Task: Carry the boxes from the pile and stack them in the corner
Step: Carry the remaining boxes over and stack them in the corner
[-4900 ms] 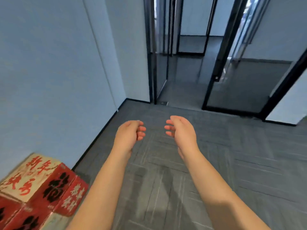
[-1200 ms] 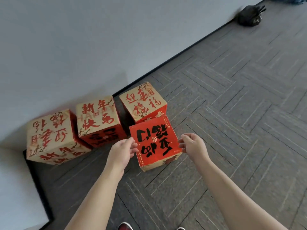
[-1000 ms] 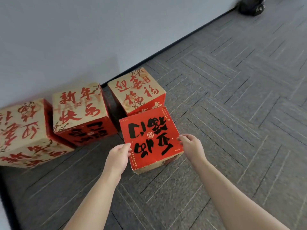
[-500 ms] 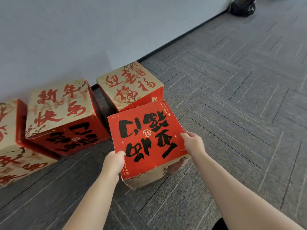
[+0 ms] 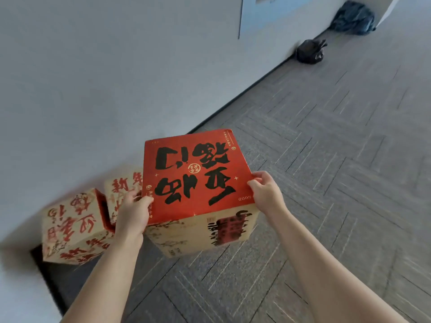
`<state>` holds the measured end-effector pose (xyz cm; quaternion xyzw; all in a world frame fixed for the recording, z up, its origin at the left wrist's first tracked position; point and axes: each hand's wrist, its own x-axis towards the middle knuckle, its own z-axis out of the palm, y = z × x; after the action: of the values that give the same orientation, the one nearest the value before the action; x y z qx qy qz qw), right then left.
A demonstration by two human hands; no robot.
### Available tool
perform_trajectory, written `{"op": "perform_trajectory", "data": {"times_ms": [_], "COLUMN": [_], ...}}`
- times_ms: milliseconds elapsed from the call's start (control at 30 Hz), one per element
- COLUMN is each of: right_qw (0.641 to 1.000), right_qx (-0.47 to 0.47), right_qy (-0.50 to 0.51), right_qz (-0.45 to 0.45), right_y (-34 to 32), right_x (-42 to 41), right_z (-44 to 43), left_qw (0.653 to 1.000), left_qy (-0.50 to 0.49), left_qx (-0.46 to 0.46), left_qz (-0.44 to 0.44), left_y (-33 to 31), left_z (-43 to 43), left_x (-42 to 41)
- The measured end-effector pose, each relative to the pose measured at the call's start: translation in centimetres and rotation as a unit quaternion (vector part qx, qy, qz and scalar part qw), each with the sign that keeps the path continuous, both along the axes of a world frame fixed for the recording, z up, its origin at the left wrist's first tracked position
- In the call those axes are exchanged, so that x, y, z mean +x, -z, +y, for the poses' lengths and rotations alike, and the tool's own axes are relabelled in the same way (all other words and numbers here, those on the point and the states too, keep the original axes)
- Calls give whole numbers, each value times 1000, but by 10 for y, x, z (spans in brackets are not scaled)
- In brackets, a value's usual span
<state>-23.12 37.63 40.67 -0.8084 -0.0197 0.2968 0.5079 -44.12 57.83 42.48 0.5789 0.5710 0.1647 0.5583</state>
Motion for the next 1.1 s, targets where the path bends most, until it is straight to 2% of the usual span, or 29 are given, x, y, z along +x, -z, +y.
{"op": "perform_trajectory", "data": {"times_ms": [100,200,300,400,533,733,900,1100], "right_qw": [997,993,989,986,984,977,951,900], "right_qx": [64,110,143,164,166,158,187,206], "right_qy": [-11,-8,-8,-25,-65,-136,-244,-383], "right_qz": [30,42,44,32,-8,-51,6,7], "right_y": [-108,-191,-246,-276,-301,-304,-298,-303], "right_x": [-18,-44,-67,-80,-96,-106,-112,-138], "right_z": [0,10,25,40,58,80,111,131], "left_qw": [999,997,994,991,989,983,976,947], "left_qy": [8,8,1,-7,-11,-37,-111,-262], "left_qx": [20,27,44,51,50,68,107,138], "left_qz": [-40,-77,-96,-122,-140,-164,-153,-127], "left_y": [-106,-186,-238,-264,-285,-296,-306,-315], "left_z": [5,9,11,20,29,28,17,-43], "left_x": [-21,-41,-62,-78,-100,-137,-173,-213]}}
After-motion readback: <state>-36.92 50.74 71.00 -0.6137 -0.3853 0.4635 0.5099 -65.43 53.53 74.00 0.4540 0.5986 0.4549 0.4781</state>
